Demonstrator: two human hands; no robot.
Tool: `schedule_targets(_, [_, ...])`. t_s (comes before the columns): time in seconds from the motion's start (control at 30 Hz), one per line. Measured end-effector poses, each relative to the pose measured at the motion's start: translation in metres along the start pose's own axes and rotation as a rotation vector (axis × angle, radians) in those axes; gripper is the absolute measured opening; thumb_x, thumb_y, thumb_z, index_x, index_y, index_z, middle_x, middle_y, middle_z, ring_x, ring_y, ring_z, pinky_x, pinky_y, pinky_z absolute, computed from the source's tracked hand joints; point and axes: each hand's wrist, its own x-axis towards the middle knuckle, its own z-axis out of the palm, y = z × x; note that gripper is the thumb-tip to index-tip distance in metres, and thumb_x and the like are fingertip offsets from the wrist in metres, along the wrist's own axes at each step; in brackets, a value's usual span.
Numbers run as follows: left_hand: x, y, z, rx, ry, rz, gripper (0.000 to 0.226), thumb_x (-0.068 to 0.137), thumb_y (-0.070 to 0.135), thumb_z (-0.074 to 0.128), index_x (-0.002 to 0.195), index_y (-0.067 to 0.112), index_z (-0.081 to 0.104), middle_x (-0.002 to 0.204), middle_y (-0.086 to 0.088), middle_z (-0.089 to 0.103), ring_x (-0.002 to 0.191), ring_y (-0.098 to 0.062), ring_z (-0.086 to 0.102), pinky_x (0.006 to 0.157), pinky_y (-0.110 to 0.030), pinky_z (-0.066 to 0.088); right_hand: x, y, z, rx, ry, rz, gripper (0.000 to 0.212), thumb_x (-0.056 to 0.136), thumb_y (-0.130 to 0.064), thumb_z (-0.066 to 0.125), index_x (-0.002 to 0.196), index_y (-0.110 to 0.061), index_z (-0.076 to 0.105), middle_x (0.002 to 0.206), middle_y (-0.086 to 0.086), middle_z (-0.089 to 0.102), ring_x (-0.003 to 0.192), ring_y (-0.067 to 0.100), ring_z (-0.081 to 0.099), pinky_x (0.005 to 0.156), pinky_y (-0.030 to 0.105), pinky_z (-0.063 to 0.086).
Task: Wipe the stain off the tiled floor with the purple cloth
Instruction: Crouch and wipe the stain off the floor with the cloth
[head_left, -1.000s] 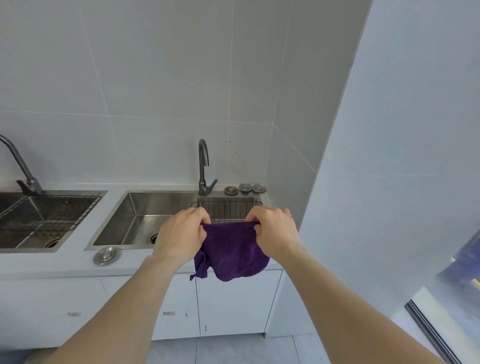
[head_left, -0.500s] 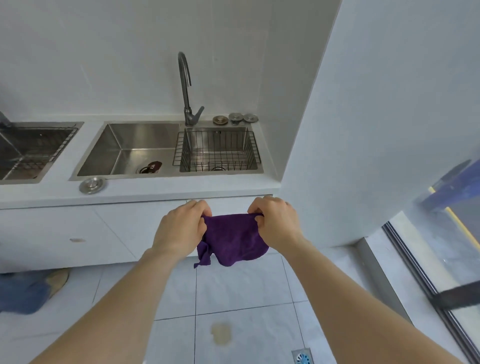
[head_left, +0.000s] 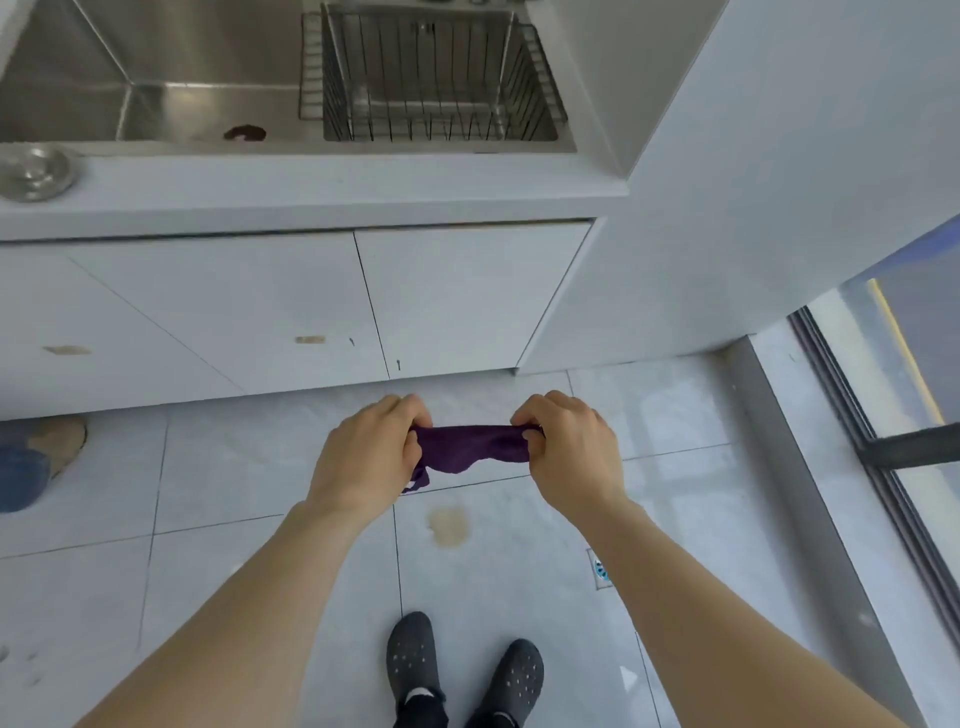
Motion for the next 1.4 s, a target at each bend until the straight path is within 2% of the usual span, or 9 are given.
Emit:
schedule_targets(0.2, [-0.015, -0.062, 0.103, -0.038, -0.071, -0.039, 0.023, 0.095, 0.01, 0.049, 0.104, 0.026, 0.063, 0.098, 0.01, 0.066, 0.078, -0.016, 0.054, 0.075, -0.038, 0.051, -0.029, 0.032, 0.109, 0.023, -0.069, 0.054, 0.027, 0.087, 0.0, 0.056, 0.095, -0.021, 0.07, 0.089, -0.002, 0.067, 0.081, 0.028, 0.058, 0.065, 0.029, 0.033])
schedule_targets(0.3, [-0.025, -0.09, 0.161, -0.041, -0.118, -0.067, 0.024, 0.096, 0.011, 0.05, 0.109, 0.026, 0.064, 0.102, 0.01, 0.066, 0.081, -0.017, 0.054, 0.075, -0.037, 0.05, -0.047, 0.055, 0.167, 0.041, -0.097, 0.084, 0.025, 0.086, 0.001, 0.059, 0.095, -0.02, 0.07, 0.088, -0.002, 0.066, 0.08, 0.028, 0.058, 0.065, 0.029, 0.032])
schedule_targets(0.5, [-0.041, -0.138, 0.287, -0.056, -0.175, -0.102, 0.023, 0.096, 0.01, 0.051, 0.111, 0.024, 0.064, 0.103, 0.008, 0.066, 0.083, -0.018, 0.055, 0.078, -0.041, 0.052, -0.079, 0.113, 0.285, 0.056, -0.136, 0.106, 0.023, 0.09, 0.0, 0.058, 0.097, -0.018, 0.07, 0.089, -0.001, 0.065, 0.078, 0.027, 0.057, 0.065, 0.03, 0.032])
schedule_targets(0.67, [-0.05, -0.183, 0.395, -0.063, -0.218, -0.12, 0.023, 0.097, 0.011, 0.052, 0.112, 0.024, 0.064, 0.102, 0.008, 0.066, 0.081, -0.019, 0.055, 0.076, -0.039, 0.051, -0.096, 0.163, 0.39, 0.051, -0.165, 0.104, 0.025, 0.09, 0.001, 0.056, 0.098, -0.018, 0.07, 0.09, -0.001, 0.064, 0.078, 0.027, 0.056, 0.067, 0.03, 0.036])
schedule_targets(0.83, [-0.048, -0.231, 0.496, -0.102, -0.23, -0.158, 0.02, 0.097, 0.013, 0.055, 0.11, 0.026, 0.063, 0.101, 0.011, 0.066, 0.08, -0.019, 0.062, 0.075, -0.036, 0.053, -0.104, 0.207, 0.493, 0.037, -0.168, 0.066, 0.026, 0.084, 0.006, 0.061, 0.094, -0.016, 0.069, 0.084, -0.001, 0.063, 0.07, 0.026, 0.053, 0.066, 0.03, 0.035])
schedule_targets(0.93, [-0.039, -0.262, 0.546, -0.114, -0.251, -0.153, 0.019, 0.097, 0.015, 0.056, 0.109, 0.028, 0.064, 0.101, 0.014, 0.066, 0.08, -0.015, 0.064, 0.076, -0.032, 0.055, -0.104, 0.23, 0.549, 0.016, -0.137, 0.036, 0.026, 0.081, 0.006, 0.062, 0.092, -0.017, 0.068, 0.081, -0.002, 0.062, 0.067, 0.023, 0.051, 0.065, 0.029, 0.035])
schedule_targets(1.13, [-0.009, -0.311, 0.622, -0.115, -0.184, -0.138, 0.016, 0.098, 0.018, 0.052, 0.104, 0.03, 0.062, 0.093, 0.02, 0.058, 0.08, -0.013, 0.063, 0.073, -0.029, 0.052, -0.085, 0.264, 0.643, -0.017, -0.015, 0.0, 0.029, 0.081, 0.008, 0.063, 0.095, -0.016, 0.069, 0.086, 0.0, 0.063, 0.074, 0.025, 0.055, 0.068, 0.034, 0.047])
schedule_targets(1.4, [0.023, -0.329, 0.662, -0.152, -0.083, -0.115, 0.013, 0.096, 0.019, 0.052, 0.102, 0.027, 0.061, 0.095, 0.014, 0.065, 0.076, -0.016, 0.064, 0.075, -0.037, 0.056, -0.039, 0.282, 0.692, -0.061, 0.165, -0.049, 0.032, 0.084, 0.01, 0.061, 0.098, -0.016, 0.071, 0.09, 0.002, 0.065, 0.084, 0.028, 0.055, 0.079, 0.04, 0.045])
